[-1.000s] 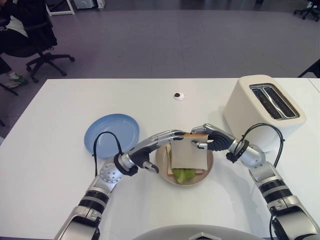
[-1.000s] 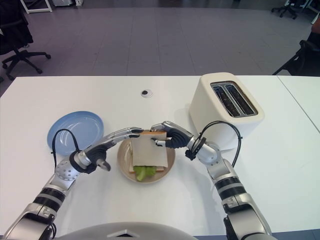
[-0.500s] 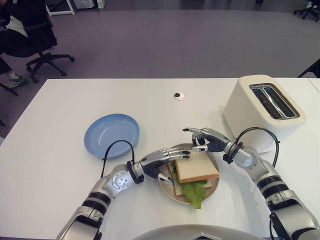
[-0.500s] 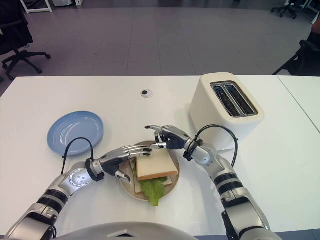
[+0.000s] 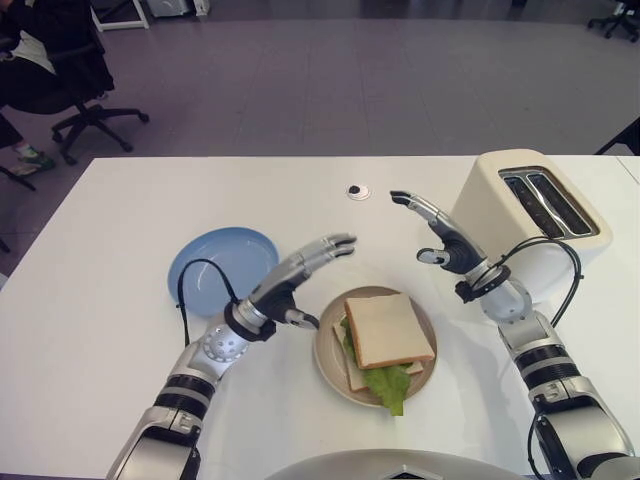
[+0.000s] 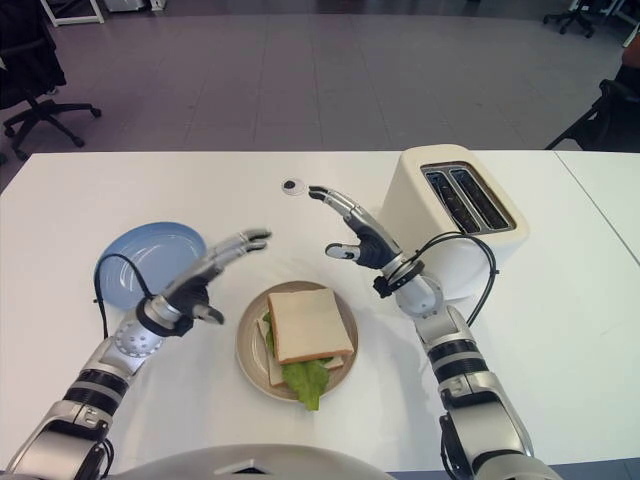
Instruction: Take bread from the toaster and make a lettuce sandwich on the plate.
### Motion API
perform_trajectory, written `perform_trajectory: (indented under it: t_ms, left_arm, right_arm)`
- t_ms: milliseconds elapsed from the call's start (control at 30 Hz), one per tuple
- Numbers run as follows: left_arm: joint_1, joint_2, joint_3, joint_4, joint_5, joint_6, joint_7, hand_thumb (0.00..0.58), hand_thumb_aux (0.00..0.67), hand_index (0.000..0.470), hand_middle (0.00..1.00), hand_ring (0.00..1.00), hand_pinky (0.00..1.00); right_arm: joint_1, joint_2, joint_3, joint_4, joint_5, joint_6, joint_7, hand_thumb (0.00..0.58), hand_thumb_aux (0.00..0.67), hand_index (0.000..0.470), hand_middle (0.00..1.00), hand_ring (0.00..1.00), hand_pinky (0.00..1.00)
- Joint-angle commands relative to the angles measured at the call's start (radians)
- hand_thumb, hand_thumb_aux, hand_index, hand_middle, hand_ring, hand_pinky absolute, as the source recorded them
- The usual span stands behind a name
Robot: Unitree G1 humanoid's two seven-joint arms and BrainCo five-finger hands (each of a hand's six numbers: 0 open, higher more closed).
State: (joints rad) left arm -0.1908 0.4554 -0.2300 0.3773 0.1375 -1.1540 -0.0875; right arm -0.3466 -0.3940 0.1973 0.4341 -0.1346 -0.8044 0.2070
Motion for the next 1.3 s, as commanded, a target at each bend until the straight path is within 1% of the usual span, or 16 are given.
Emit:
perform_trajectory:
  t_ms: [33, 67, 100, 133, 167, 233, 300, 367, 433, 600, 733, 867, 1000, 1100, 1267, 1300]
  left_arm:
    - [0.074, 0.137, -0.216, -0.172, -0.315, -0.048, -0.166, 0.307, 0.21, 0.147, 0.0, 0.0, 0.0]
    - [0.092, 0.196, -0.295, -0.221, -0.39, -0.063, -0.227, 0.579, 0.638, 0.448, 0.1, 0.1, 0.1]
    - [0.107, 0.245, -0.358, -0.259, -0.46, -0.069, -0.292, 0.58, 0.67, 0.47, 0.39, 0.39, 0.39]
    - [0.118, 0.288, -0.412, -0.281, -0.513, -0.077, -0.354, 0.58, 0.67, 0.47, 0.62, 0.62, 0.62]
    - [0.128, 0.328, -0.463, -0.298, -0.56, -0.086, -0.419, 0.58, 0.67, 0.47, 1.0, 1.0, 1.0]
    - [0.143, 0.407, -0.567, -0.328, -0.63, -0.116, -0.549, 0.58, 0.67, 0.47, 1.0, 1.0, 1.0]
    - [0.152, 0.455, -0.632, -0.335, -0.668, -0.134, -0.65, 0.58, 0.67, 0.47, 1.0, 1.0, 1.0]
    - [0.156, 0.46, -0.646, -0.305, -0.679, -0.123, -0.718, 0.58, 0.67, 0.47, 1.0, 1.0, 1.0]
    - [0.158, 0.443, -0.636, -0.263, -0.683, -0.097, -0.773, 0.58, 0.67, 0.47, 1.0, 1.0, 1.0]
    - [0.165, 0.352, -0.555, -0.115, -0.564, -0.014, -0.815, 0.58, 0.67, 0.47, 1.0, 1.0, 1.0]
    - [0.153, 0.258, -0.472, 0.017, -0.39, 0.043, -0.785, 0.58, 0.67, 0.47, 1.0, 1.0, 1.0]
    - [0.143, 0.201, -0.4, 0.109, -0.251, 0.063, -0.745, 0.58, 0.67, 0.47, 1.0, 1.0, 1.0]
    - [0.084, 0.116, -0.286, 0.223, -0.06, 0.087, -0.575, 0.58, 0.67, 0.47, 1.0, 1.0, 1.0]
    - [-0.012, 0.06, -0.208, 0.328, 0.202, 0.164, -0.271, 0.58, 0.67, 0.47, 1.0, 1.0, 1.0]
    - [-0.127, 0.037, -0.197, 0.416, 0.512, 0.303, 0.213, 0.58, 0.67, 0.47, 1.0, 1.0, 1.0]
    - [-0.138, 0.032, -0.191, 0.422, 0.533, 0.298, 0.281, 0.57, 0.583, 0.409, 1.0, 1.0, 1.0]
  right_arm:
    - [0.072, -0.033, 0.011, -0.129, 0.254, 0.034, 0.195, 0.58, 0.67, 0.47, 0.95, 0.95, 0.95]
    - [0.112, -0.06, 0.037, -0.189, 0.34, 0.054, 0.285, 0.58, 0.67, 0.47, 1.0, 1.0, 1.0]
    - [0.153, -0.088, 0.063, -0.251, 0.424, 0.081, 0.376, 0.58, 0.67, 0.47, 1.0, 1.0, 1.0]
    - [0.203, -0.129, 0.097, -0.318, 0.501, 0.114, 0.479, 0.58, 0.67, 0.47, 1.0, 1.0, 1.0]
    - [0.27, -0.193, 0.149, -0.391, 0.57, 0.137, 0.608, 0.58, 0.67, 0.47, 1.0, 1.0, 1.0]
    - [0.391, -0.311, 0.233, -0.49, 0.674, 0.147, 0.855, 0.58, 0.67, 0.47, 1.0, 1.0, 1.0]
    - [0.452, -0.357, 0.252, -0.524, 0.777, 0.174, 1.03, 0.58, 0.67, 0.47, 1.0, 1.0, 1.0]
    - [0.489, -0.372, 0.255, -0.519, 0.836, 0.196, 1.156, 0.58, 0.67, 0.47, 1.0, 1.0, 1.0]
    - [0.51, -0.362, 0.264, -0.478, 0.802, 0.207, 1.227, 0.58, 0.67, 0.47, 1.0, 1.0, 1.0]
    - [0.5, -0.309, 0.275, -0.351, 0.606, 0.208, 1.21, 0.58, 0.67, 0.47, 1.0, 1.0, 1.0]
    - [0.439, -0.218, 0.277, -0.209, 0.389, 0.19, 1.087, 0.58, 0.67, 0.47, 1.0, 1.0, 1.0]
    - [0.371, -0.126, 0.265, -0.094, 0.261, 0.156, 0.942, 0.58, 0.67, 0.47, 1.0, 1.0, 1.0]
    - [0.263, -0.015, 0.191, 0.032, 0.172, 0.115, 0.702, 0.58, 0.67, 0.47, 1.0, 1.0, 1.0]
    - [0.185, 0.052, 0.141, 0.129, 0.078, 0.071, 0.501, 0.58, 0.67, 0.47, 1.0, 1.0, 1.0]
    - [0.124, 0.124, 0.102, 0.208, 0.041, -0.007, 0.341, 0.58, 0.67, 0.47, 1.0, 1.0, 1.0]
    - [0.118, 0.135, 0.086, 0.207, 0.056, -0.024, 0.323, 0.58, 0.67, 0.47, 1.0, 1.0, 1.0]
